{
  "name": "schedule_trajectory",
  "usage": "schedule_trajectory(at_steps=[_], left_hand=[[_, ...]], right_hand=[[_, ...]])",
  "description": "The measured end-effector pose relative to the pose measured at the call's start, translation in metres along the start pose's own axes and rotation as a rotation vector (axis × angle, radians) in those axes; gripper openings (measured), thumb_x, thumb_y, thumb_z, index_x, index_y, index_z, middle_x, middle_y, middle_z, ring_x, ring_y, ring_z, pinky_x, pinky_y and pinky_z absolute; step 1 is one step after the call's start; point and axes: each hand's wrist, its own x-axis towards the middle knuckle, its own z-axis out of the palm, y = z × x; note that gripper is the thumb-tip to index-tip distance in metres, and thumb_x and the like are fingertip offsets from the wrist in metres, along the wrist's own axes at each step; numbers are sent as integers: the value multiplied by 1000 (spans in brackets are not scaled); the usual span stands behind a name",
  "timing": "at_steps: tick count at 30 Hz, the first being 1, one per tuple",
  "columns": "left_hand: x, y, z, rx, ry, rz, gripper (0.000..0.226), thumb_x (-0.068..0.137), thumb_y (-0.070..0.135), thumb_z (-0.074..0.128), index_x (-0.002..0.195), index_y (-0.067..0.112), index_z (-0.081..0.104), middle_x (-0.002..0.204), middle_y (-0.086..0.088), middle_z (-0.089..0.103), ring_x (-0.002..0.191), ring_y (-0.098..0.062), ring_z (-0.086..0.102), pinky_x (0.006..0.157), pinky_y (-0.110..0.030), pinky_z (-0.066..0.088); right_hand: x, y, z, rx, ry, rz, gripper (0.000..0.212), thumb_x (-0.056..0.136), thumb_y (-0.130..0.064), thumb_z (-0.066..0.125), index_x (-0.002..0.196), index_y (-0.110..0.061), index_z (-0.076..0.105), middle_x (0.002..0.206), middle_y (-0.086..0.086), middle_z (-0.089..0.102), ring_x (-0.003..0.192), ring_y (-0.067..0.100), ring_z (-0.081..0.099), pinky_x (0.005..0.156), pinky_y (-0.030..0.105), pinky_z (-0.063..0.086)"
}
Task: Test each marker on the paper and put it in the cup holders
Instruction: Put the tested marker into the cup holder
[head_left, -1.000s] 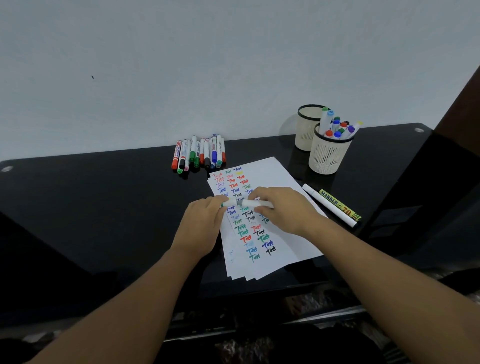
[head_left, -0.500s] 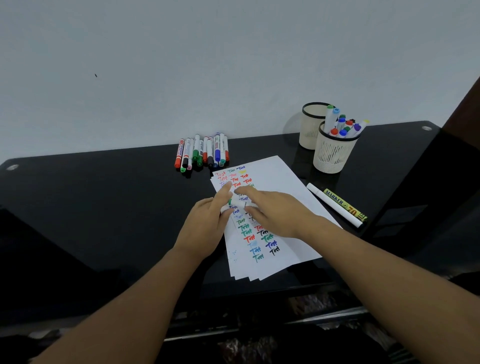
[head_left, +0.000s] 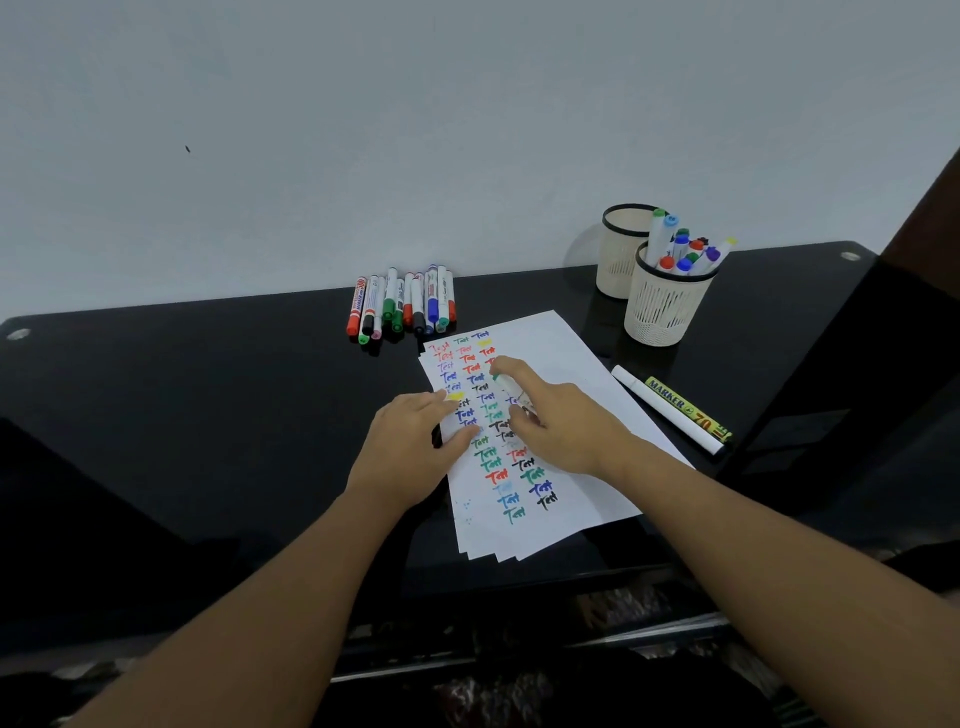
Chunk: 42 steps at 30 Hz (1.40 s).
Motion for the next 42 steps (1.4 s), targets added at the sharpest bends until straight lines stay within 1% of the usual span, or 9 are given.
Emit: schedule_trajectory(at_steps=[8,13,15,20,24,31,34,36,42], left_hand=[[0,0,-1,6,-7,-14,56,92,59,59,135,23,64,144,3,57,134,-13,46,114,-39,36],[1,0,-1,14,-25,-26,55,93,60,58,136,26,63,144,5,56,131,-11,46,112,-35,36],[2,1,-2,9,-40,-43,55,93,60,58,136,26,62,143,6,57,128,-12,48,107,-32,36],[15,1,-7,3,-75,-72,51,92,60,59,130,27,64,117,11,63,106,-8,52,93,-34,46],[43,3,-16,79,-142,-65,50,91,59,62,130,28,65,100,13,54,97,-8,53,81,-28,43],[31,-6,13,77,-17,-20,59,93,66,48,138,31,60,129,4,45,120,-16,37,105,-41,41],[33,-10,15,117,-75,-57,65,93,72,41,147,36,49,155,-1,37,147,-22,23,122,-48,21],[35,-9,15,125,-118,-83,66,93,72,39,150,38,45,159,0,34,150,-20,21,124,-46,15],[35,-7,12,106,-101,-101,65,92,72,41,148,40,47,158,1,38,148,-17,26,124,-45,14]], right_hand=[[3,0,2,148,22,80,49,110,-26,36,149,-54,23,92,0,66,76,21,67,72,41,55],[9,1,-7,324,60,174,37,109,-19,35,130,-37,59,121,1,65,92,20,68,82,33,54],[9,5,-12,465,42,213,37,104,-15,44,133,-34,57,127,-1,62,102,19,66,84,27,51],[10,20,-24,329,61,225,32,98,-15,67,117,-31,47,102,2,71,93,20,71,83,42,62],[12,19,-43,391,208,200,23,104,-40,57,114,-22,47,96,8,71,78,18,70,67,29,58],[28,25,-85,93,461,103,45,107,-60,33,137,-33,51,85,-6,63,79,16,61,69,37,48],[43,29,-106,-25,494,182,59,106,-65,27,102,-17,63,73,-5,57,77,22,62,70,40,49],[52,34,-119,-50,575,179,52,107,-56,32,88,-14,56,73,-1,57,71,21,59,66,42,48],[61,43,-153,-158,759,179,28,104,-33,47,119,-10,39,88,7,68,80,34,62,71,47,53]])
